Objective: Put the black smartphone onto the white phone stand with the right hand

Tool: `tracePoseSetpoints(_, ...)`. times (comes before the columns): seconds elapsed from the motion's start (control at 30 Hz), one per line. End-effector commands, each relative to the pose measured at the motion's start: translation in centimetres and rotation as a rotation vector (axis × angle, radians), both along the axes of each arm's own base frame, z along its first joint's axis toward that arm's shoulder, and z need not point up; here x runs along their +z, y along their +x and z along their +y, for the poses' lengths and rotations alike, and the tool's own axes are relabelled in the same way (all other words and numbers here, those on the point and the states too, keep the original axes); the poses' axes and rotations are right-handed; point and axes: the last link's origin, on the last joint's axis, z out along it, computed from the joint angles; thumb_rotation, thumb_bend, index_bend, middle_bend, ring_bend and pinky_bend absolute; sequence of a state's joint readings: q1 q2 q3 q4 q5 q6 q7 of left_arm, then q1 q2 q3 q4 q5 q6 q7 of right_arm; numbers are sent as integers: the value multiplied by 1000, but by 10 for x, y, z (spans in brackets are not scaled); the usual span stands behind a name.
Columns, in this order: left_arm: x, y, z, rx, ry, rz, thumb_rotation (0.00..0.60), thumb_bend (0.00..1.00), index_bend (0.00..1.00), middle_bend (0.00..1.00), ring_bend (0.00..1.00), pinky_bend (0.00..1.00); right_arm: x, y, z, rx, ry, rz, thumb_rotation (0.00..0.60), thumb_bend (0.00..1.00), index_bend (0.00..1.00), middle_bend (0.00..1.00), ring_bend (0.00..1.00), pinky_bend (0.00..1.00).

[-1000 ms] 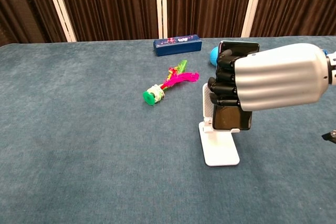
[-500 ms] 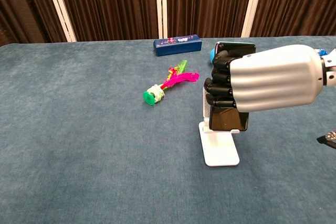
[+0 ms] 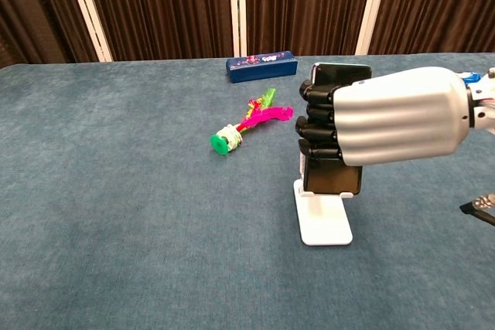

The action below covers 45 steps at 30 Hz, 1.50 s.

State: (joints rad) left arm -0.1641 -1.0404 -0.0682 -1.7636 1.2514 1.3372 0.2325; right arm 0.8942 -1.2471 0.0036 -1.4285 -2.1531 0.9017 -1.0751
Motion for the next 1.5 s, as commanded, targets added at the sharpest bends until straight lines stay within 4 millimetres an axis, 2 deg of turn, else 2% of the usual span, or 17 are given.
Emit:
tracePoseSetpoints(0.03,0,0,0,0,0,0,600,0,0,0,0,0,1,1,0,-2,-4,-5,600,490,297,278,176,306)
tracePoseSetpoints(0.33,0,0,0,0,-1,-1,600,0,0,0,0,0,2,0,1,-5,-7,-13,600,485,249,213,140,298)
tracePoseSetpoints(0.67,-1,1,-1,-4,-2,0,600,0,0,0,0,0,2,-2,4,-13,0,-19,600,482,185,120,49,198)
tracePoseSetpoints(1.13,-1,1,-1,-5,-4,-2,600,0,0,0,0,0,6,-5,7,-23,-1,-38,600,483,165,98,34,191)
tracePoseSetpoints(1.3,-1,2,-2,-8,-7,-2,600,0,0,0,0,0,16,-7,9,-31,-8,-64,600,482,164,101,34,193)
tracePoseSetpoints(1.5,-1,2,-3,-12,-9,-8,600,0,0,0,0,0,47,-12,13,-68,-15,-174,600,482,153,93,34,209)
